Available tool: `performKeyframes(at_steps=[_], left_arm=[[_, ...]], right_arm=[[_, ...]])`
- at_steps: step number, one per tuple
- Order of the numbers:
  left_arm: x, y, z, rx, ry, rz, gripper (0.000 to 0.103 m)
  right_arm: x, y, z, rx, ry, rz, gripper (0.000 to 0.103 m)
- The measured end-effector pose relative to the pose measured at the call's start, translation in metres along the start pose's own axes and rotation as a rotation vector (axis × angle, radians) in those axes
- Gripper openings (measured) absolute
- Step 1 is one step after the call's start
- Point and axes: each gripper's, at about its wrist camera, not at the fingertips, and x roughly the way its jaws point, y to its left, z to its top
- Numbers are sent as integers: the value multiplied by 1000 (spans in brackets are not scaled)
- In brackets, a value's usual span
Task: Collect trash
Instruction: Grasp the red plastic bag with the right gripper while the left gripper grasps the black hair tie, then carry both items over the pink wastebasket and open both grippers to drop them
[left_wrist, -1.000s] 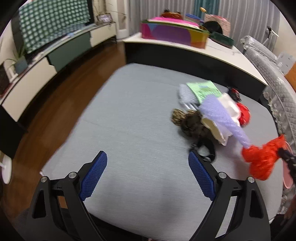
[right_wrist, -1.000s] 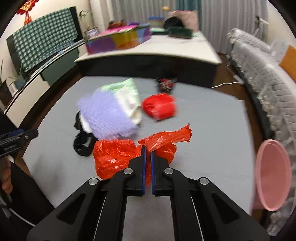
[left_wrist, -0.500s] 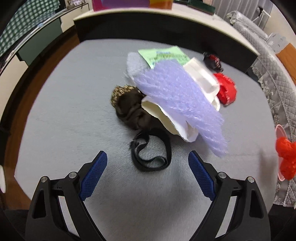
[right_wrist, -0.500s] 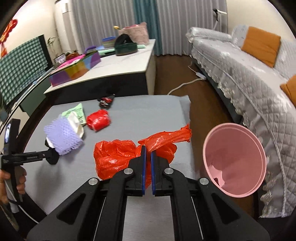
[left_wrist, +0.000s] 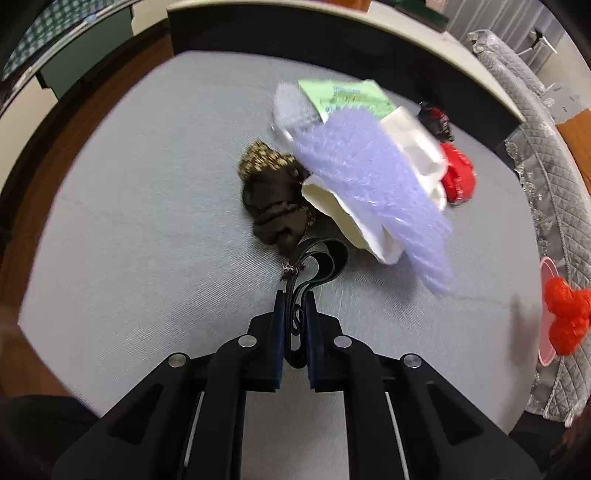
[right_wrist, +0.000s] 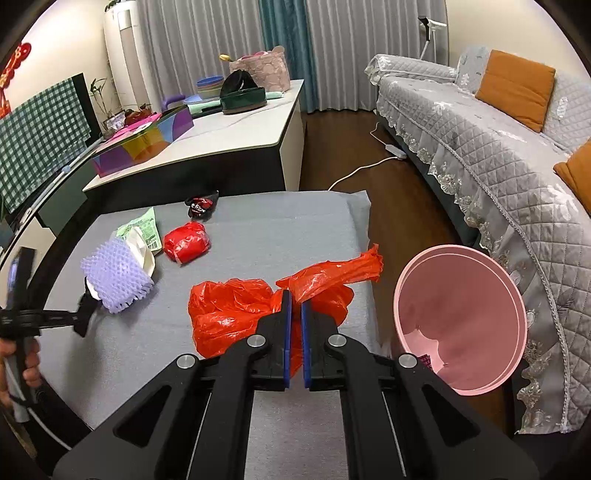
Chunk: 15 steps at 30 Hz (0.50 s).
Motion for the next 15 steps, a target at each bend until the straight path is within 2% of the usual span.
performKeyframes(at_steps=[5, 9, 15], left_arm=[[-45, 1, -7, 27, -68, -36, 9], [-84, -9, -19, 85, -148, -48, 9], [-105, -31, -31, 122, -179, -77, 9]], right_arm=[[-10, 3, 2, -4, -29, 20, 5], [-24, 8, 2, -13, -61, 38, 5], [-53, 9, -2, -16, -106, 49, 5]])
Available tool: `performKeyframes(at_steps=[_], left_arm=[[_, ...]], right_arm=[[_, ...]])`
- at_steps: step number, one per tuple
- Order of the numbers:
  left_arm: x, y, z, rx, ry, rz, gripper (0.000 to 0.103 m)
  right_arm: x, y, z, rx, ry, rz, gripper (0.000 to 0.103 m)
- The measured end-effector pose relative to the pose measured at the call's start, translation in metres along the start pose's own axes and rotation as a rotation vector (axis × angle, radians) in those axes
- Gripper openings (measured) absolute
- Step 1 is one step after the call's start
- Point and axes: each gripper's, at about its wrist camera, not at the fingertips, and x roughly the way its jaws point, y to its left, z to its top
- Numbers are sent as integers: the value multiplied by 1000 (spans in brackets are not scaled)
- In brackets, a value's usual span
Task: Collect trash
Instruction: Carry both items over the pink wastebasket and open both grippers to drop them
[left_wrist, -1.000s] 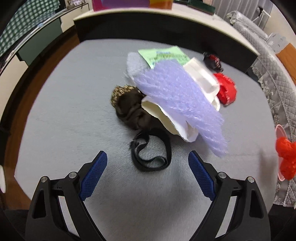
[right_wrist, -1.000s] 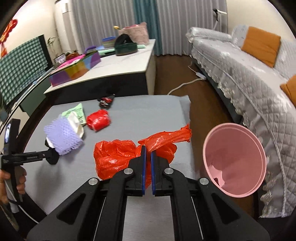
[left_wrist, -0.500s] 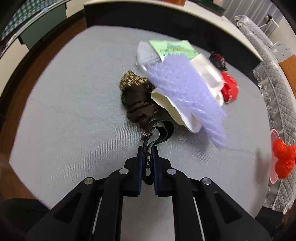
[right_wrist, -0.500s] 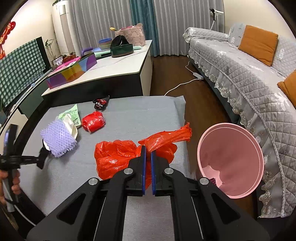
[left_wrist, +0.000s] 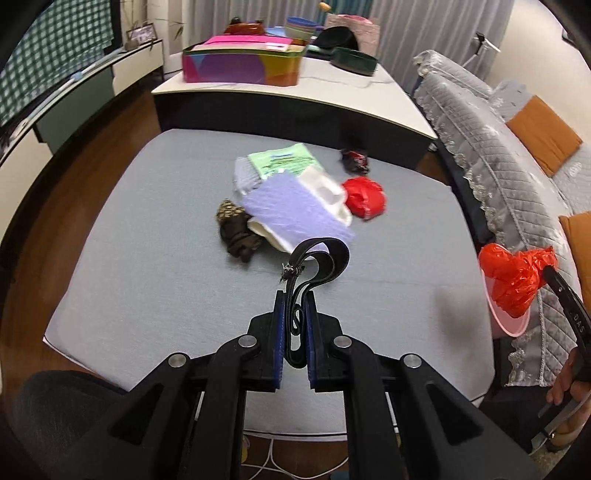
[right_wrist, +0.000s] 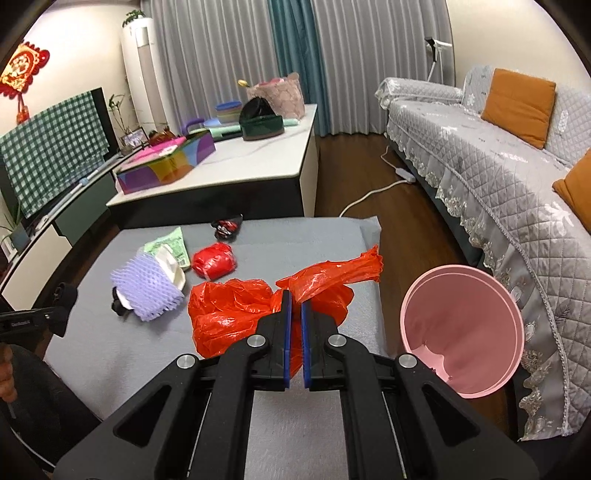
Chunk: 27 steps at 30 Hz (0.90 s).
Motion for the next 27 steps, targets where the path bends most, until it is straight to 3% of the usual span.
performKeyframes(at_steps=[6, 17, 27], left_arm=[[-9, -48, 11, 98, -17, -48, 9], [-15, -189, 29, 353, -64, -167, 9], [13, -294, 46, 483, -22, -257, 9]], right_arm=[[-31, -18, 2, 38, -58, -26, 5], [-51, -76, 21, 167, -77, -126, 5], [-53, -137, 39, 197, -116, -233, 5]])
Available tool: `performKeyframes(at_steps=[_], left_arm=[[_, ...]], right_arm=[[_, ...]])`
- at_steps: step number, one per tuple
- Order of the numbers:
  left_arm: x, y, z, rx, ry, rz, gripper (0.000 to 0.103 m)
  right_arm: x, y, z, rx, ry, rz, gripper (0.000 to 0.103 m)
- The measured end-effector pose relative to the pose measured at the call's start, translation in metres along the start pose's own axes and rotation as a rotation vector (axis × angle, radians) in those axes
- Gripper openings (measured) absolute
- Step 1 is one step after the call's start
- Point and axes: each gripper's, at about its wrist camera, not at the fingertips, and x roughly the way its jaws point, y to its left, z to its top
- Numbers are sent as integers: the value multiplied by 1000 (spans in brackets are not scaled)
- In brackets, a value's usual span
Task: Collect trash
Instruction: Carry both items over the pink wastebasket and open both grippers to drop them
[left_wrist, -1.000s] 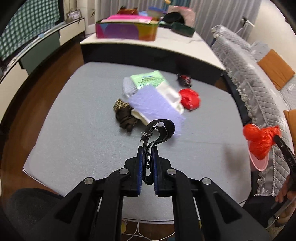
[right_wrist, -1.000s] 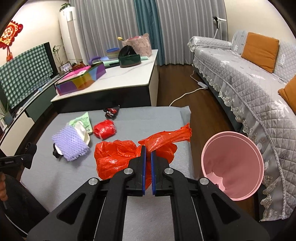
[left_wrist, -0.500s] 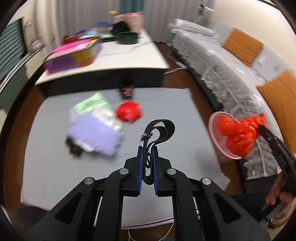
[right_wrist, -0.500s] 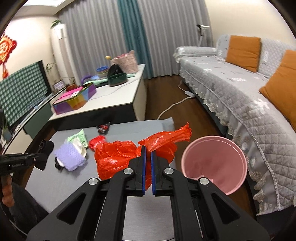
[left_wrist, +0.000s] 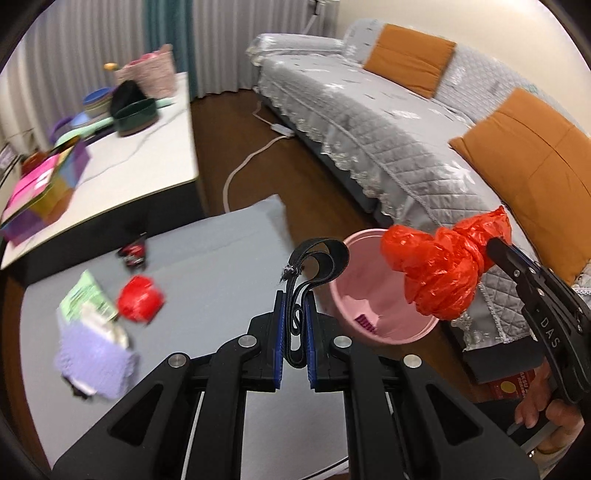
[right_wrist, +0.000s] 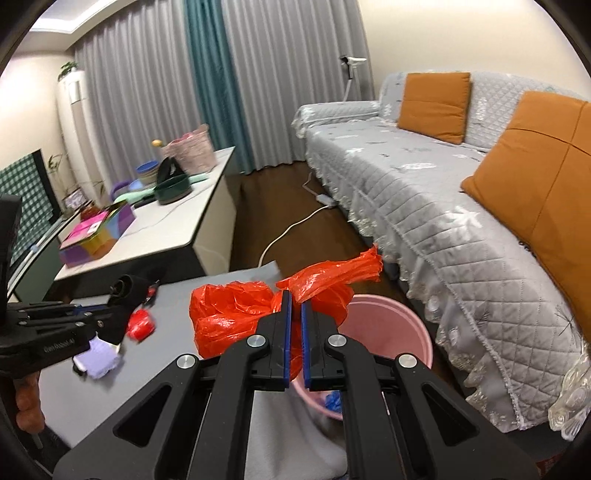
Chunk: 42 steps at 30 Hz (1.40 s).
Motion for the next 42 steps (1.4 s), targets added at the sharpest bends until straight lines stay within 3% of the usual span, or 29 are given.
performKeyframes(at_steps=[6, 14, 28, 33, 36, 37, 38, 39, 40, 42], left_arm=[[39, -34, 17, 47, 51, -37, 9], [89, -69, 29, 82, 114, -126, 9], [153, -96, 28, 91, 212, -171, 10], [162, -104, 26, 99, 222, -171, 11], [166, -105, 27, 92, 226, -165, 27], [166, -105, 28, 89, 221, -160, 47], [165, -103, 28, 83, 210, -145, 72], [163, -101, 29, 71, 187, -124, 82], [162, -99, 30, 61, 169, -107, 89], [164, -94, 29, 51, 166, -77, 89]], right_arm=[[24, -31, 9, 22, 17, -46, 5], [53, -70, 5, 124, 67, -42, 5], [84, -104, -2, 188, 145, -150, 5], [96, -109, -6, 195, 191, -143, 5], [102, -110, -8, 194, 214, -131, 9], [104, -109, -9, 192, 224, -130, 11], [106, -108, -9, 186, 236, -144, 24], [106, -107, -10, 187, 233, -156, 46], [104, -108, -10, 195, 225, -164, 56], [103, -109, -9, 200, 213, -173, 65]])
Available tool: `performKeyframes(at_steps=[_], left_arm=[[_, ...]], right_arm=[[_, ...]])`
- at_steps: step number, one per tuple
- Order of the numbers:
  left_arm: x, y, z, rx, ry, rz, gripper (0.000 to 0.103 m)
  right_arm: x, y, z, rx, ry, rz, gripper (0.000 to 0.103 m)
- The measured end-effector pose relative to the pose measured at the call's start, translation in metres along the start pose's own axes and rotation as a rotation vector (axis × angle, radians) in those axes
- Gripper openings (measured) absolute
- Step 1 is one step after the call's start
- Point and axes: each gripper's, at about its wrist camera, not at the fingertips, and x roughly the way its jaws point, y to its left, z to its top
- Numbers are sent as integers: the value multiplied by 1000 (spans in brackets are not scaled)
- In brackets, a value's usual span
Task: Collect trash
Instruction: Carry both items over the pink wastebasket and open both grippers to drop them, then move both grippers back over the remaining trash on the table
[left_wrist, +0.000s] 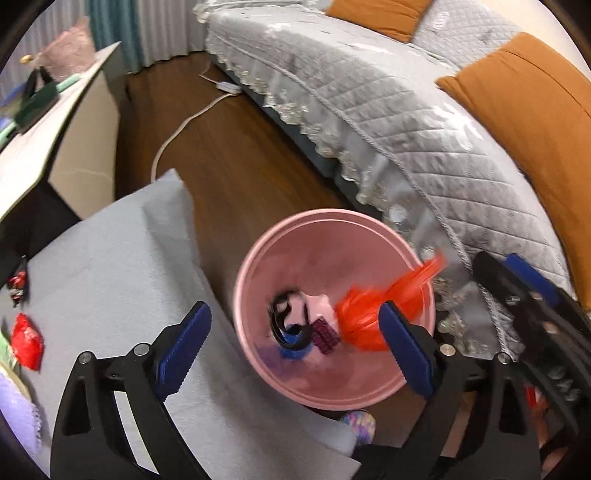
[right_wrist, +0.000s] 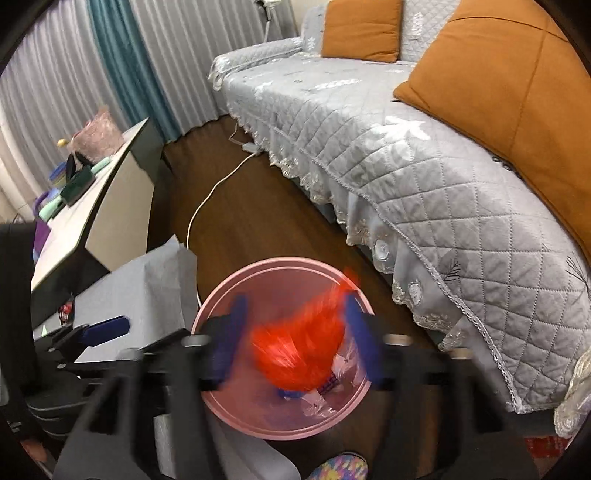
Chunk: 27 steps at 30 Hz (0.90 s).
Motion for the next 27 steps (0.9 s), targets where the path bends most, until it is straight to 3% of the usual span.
performKeyframes(at_steps=[3, 8, 20, 27], left_arm=[[6, 8, 0, -10, 34, 53, 89], [-6, 18, -5, -41, -9, 75, 89], [-63, 59, -57, -102, -47, 100, 89], [-131, 104, -106, -137, -134, 187, 89]], right_arm=[[1, -1, -1, -3, 2, -23, 77], [2, 0, -2, -5, 2, -36, 88], [-34, 7, -3, 62, -86, -5, 94], [-88, 41, -15, -23, -276, 28, 95]])
